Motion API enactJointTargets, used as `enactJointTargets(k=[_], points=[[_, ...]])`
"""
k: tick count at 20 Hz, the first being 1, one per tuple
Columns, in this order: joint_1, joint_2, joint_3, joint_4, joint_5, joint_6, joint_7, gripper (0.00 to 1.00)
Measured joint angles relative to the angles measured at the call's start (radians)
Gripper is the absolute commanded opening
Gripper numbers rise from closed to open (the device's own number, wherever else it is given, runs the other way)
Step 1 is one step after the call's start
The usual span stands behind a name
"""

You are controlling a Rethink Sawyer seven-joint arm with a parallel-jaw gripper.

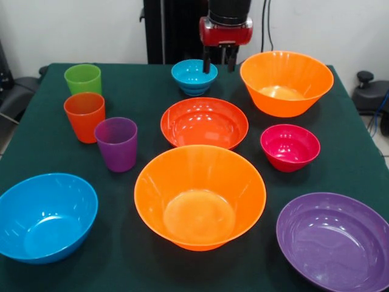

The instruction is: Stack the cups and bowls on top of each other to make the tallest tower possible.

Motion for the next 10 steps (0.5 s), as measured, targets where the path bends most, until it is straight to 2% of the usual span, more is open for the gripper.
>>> enactJointTargets(k=[10], points=[[0.076, 0.054, -0.035, 0.008, 0.000, -0.044, 0.076, 1.00]])
